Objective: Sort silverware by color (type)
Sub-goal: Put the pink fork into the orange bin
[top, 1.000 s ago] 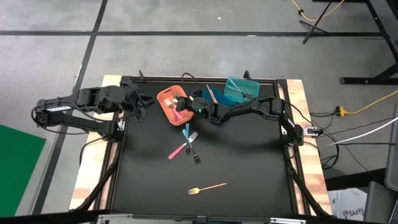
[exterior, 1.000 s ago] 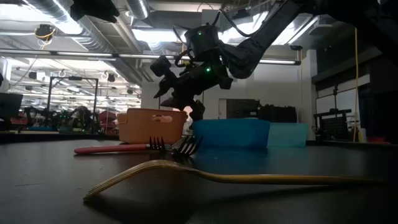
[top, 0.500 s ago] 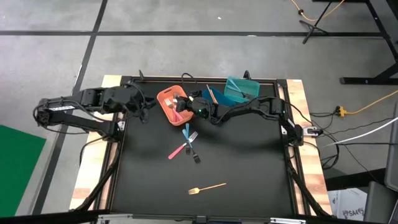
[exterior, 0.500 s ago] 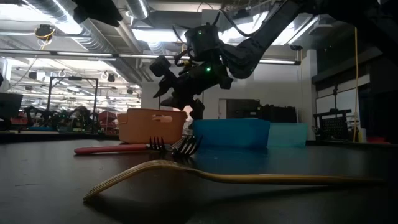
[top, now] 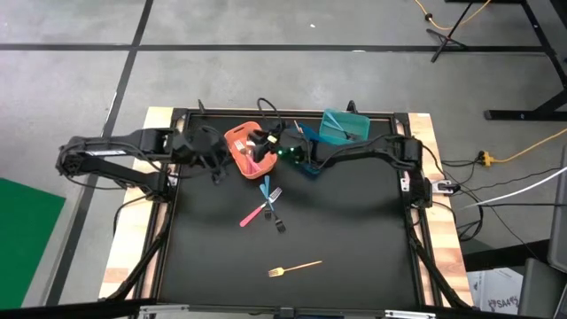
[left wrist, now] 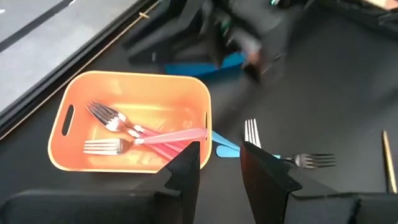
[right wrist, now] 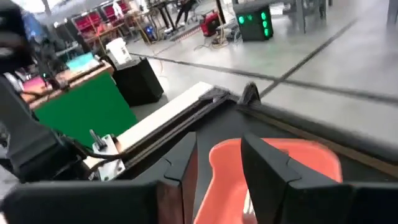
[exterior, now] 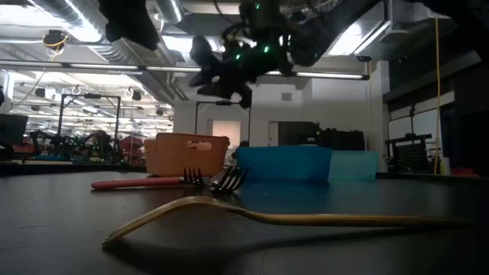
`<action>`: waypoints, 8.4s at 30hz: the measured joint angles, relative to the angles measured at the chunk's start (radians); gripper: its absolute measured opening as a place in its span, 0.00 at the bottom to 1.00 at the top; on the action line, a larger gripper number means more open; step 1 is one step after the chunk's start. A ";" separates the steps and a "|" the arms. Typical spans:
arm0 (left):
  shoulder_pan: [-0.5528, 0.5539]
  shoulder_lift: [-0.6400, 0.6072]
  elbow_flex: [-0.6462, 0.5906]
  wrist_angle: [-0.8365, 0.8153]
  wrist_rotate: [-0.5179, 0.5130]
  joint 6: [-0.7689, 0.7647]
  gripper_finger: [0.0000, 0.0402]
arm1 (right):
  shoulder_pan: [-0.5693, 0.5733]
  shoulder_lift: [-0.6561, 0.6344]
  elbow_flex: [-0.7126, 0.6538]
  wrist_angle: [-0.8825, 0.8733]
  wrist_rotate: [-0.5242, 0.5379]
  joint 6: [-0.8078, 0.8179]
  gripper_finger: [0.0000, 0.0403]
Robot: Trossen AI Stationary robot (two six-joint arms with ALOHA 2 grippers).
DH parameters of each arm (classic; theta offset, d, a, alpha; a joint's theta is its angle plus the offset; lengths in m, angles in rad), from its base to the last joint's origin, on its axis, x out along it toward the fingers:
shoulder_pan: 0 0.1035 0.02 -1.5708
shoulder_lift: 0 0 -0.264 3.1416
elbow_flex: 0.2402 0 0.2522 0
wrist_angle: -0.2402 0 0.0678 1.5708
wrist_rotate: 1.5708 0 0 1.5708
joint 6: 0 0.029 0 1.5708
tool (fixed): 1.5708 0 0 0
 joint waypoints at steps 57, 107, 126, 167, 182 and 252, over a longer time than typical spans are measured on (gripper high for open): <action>-0.212 0.694 0.000 0.246 0.000 -0.260 0.27 | 0.000 -0.629 -0.200 -1.235 0.026 -0.430 0.27; -0.212 0.852 0.002 0.305 0.111 -0.294 0.11 | 0.000 -0.629 -0.277 -1.164 0.025 -0.416 0.27; -0.212 0.817 -0.003 0.255 0.139 -0.293 0.10 | 0.000 -0.629 -0.276 -1.164 0.025 -0.415 0.27; -0.206 0.738 0.000 -0.197 1.014 0.055 0.10 | 0.000 -0.629 -0.275 -1.136 0.025 -0.416 0.27; -0.201 0.738 0.000 -0.337 1.069 0.138 0.10 | 0.000 -0.629 -0.275 -1.136 0.025 -0.416 0.27; 0.356 0.454 0.000 0.306 0.160 -0.225 0.10 | 0.000 -0.629 -0.276 -1.135 -0.030 -0.416 0.27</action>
